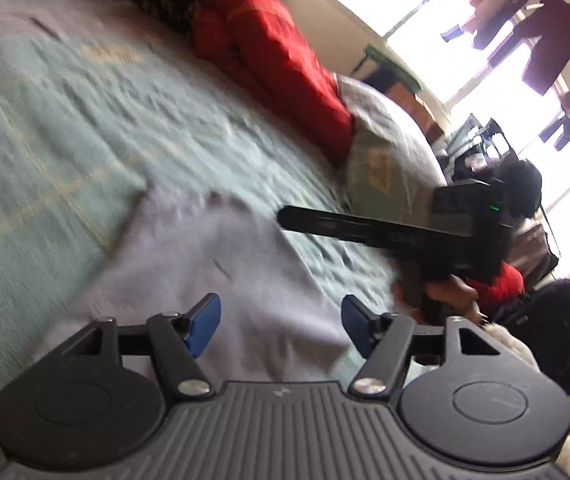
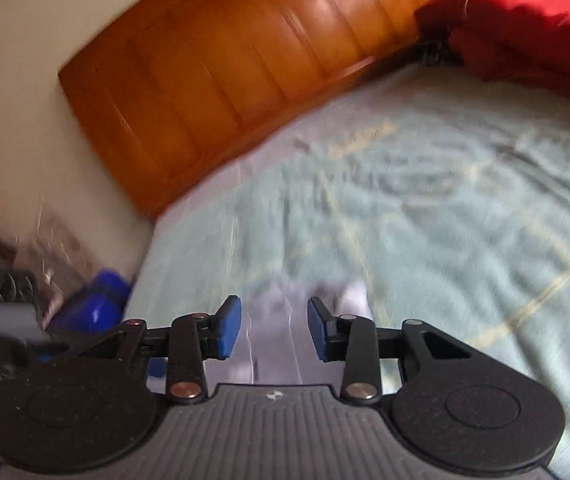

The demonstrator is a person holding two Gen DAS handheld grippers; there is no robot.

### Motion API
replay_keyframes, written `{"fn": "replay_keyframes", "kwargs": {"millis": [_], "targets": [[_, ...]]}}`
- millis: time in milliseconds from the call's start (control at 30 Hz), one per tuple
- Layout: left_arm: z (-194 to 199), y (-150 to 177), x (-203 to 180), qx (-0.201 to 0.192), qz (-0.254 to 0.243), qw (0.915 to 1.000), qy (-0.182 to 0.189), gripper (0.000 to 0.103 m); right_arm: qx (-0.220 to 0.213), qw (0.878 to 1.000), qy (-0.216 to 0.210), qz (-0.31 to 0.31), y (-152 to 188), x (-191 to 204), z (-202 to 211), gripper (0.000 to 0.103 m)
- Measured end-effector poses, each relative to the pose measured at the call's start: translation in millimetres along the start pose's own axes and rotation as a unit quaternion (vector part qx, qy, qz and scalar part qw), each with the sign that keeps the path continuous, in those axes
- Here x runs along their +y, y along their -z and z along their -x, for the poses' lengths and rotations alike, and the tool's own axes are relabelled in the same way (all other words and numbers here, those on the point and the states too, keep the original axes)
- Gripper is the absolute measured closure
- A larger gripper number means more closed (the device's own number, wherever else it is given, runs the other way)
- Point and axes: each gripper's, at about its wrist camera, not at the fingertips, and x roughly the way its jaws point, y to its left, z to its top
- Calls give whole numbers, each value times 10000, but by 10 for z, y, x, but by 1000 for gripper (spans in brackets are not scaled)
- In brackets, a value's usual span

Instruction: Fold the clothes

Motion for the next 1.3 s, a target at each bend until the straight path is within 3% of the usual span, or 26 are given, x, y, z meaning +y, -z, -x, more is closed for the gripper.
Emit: {"fn": "replay_keyframes", "kwargs": {"millis": [33, 67, 100, 133, 167, 233, 333, 467, 600, 667, 800, 1000, 1067, 1133, 1200, 1300], "targets": [[-20, 31, 8, 98, 40, 9999, 12, 35, 85, 9995, 269, -105, 45, -86, -96, 61], [-33, 87, 39, 153, 87, 9998, -138, 35, 167, 9980, 553, -238, 92, -190, -194, 77], [-57, 126, 65, 264, 161, 9989, -362, 35, 120, 9968, 718, -326, 121, -243, -194, 87], [-78, 165, 90, 368, 231, 9974, -574, 39, 16, 9958, 829, -393, 142, -273, -151, 88], [-45, 186, 89, 349, 216, 9975, -581, 39, -88, 9945, 941, -460, 163, -303, -107, 73], [71, 183, 4, 287, 118, 9971, -702, 38, -133, 9939, 1061, -279, 200, -233, 57, 64], [229, 192, -190, 222, -246, 9970, -705, 35, -111, 9954, 920, 228, 318, -12, 387, 64], [311, 373, -432, 274, -753, 9937, -779, 34, -28, 9957, 482, 785, 498, 389, 536, 64], [239, 612, -334, 676, -551, 9917, -947, 33, 362, 9886, 840, 1197, 708, 474, 249, 67], [234, 755, -202, 882, -443, 9896, -1043, 34, 358, 9841, 1012, 1416, 823, 442, 220, 67], [517, 853, -167, 767, -522, 9909, -976, 34, 153, 9902, 953, 1007, 793, 459, 445, 64], [706, 794, -327, 119, -820, 9920, -955, 33, 188, 9968, 662, 400, 905, 644, 645, 59], [701, 927, -479, 187, -1413, 9841, -1061, 31, 288, 9988, 387, 64, 1049, 646, 713, 52], [633, 1119, -642, 316, -2112, 9676, -1345, 30, 433, 9985, 236, -223, 1205, 632, 743, 51], [571, 1350, -801, 294, -2965, 9381, -1764, 30, 492, 9978, 288, -341, 1334, 629, 777, 50], [460, 1656, -977, 405, -4064, 8846, -2249, 28, 449, 9972, 297, -525, 1508, 596, 864, 49]]}}
